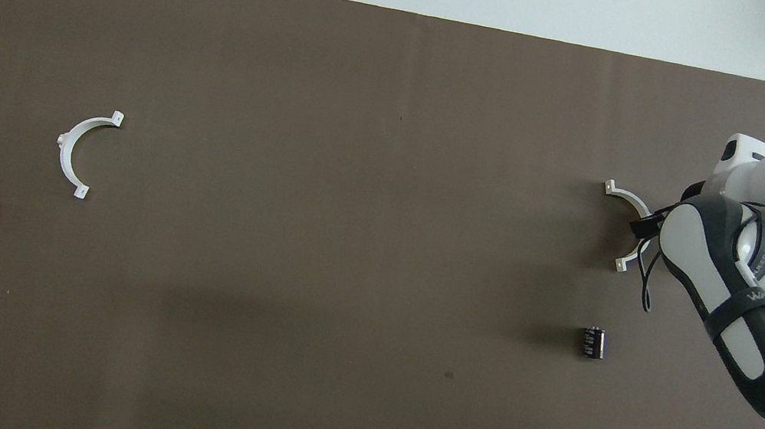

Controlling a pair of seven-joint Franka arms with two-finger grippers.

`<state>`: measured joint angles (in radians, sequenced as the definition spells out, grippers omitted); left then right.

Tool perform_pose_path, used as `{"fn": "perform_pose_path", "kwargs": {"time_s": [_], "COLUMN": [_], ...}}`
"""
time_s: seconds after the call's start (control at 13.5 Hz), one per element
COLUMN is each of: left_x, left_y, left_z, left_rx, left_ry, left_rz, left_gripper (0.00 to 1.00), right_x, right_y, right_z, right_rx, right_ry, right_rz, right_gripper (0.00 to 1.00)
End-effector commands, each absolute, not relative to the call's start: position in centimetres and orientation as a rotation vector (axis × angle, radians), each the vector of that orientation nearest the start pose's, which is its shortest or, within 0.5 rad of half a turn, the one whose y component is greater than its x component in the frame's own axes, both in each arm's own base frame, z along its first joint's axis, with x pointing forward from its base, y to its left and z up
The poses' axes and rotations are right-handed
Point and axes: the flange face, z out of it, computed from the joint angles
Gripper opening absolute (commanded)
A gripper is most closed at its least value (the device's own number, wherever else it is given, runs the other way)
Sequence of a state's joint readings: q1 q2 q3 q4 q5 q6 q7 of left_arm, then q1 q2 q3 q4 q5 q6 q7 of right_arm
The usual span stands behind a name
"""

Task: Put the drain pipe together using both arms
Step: 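Grasp the white half-ring clamp with the right gripper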

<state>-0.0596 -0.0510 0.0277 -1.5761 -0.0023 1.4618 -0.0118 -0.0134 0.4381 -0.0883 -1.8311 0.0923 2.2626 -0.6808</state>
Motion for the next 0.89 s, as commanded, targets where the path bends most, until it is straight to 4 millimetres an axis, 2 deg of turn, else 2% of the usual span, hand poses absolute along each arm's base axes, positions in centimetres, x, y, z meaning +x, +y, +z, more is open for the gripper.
{"fn": "perform_pose_path", "kwargs": {"time_s": [0.0, 0.07, 0.15, 0.22, 0.45, 0.59, 0.67, 0.82], "left_x": [52.4, 52.5, 52.4, 52.4, 52.5, 52.5, 52.4, 52.4], "left_y": [-1.4, -1.4, -1.4, -1.4, -1.4, -1.4, -1.4, -1.4], "left_z": [64.5, 64.3, 64.4, 64.4, 64.2, 64.2, 64.3, 64.2], "left_rx": [-3.126, -3.126, -3.126, -3.126, -3.126, -3.126, -3.126, -3.126], "left_ry": [0.027, 0.025, 0.025, 0.025, 0.023, 0.025, 0.025, 0.027], "left_rz": [0.072, 0.076, 0.072, 0.072, 0.071, 0.072, 0.067, 0.069], "left_gripper": [1.0, 1.0, 1.0, 1.0, 1.0, 1.0, 1.0, 1.0], "right_x": [63.4, 63.1, 63.1, 63.3, 63.8, 64.9, 65.6, 66.1], "right_y": [-5.8, -5.7, -5.8, -5.6, -4.5, -4.2, -3.2, 2.0], "right_z": [29.4, 28.5, 28.3, 28.4, 29.2, 31.6, 33.6, 36.1], "right_rx": [-2.998, -3.006, -3.013, -3.013, -3.028, -3.021, -3.021, -3.045], "right_ry": [-0.82, -0.825, -0.832, -0.828, -0.746, -0.721, -0.69, -0.555], "right_rz": [-0.097, -0.119, -0.142, -0.143, -0.145, -0.114, -0.082, -0.023], "right_gripper": [0.81, 0.72, 0.39, 0.0, 0.0, 0.0, 0.0, 0.0]}}
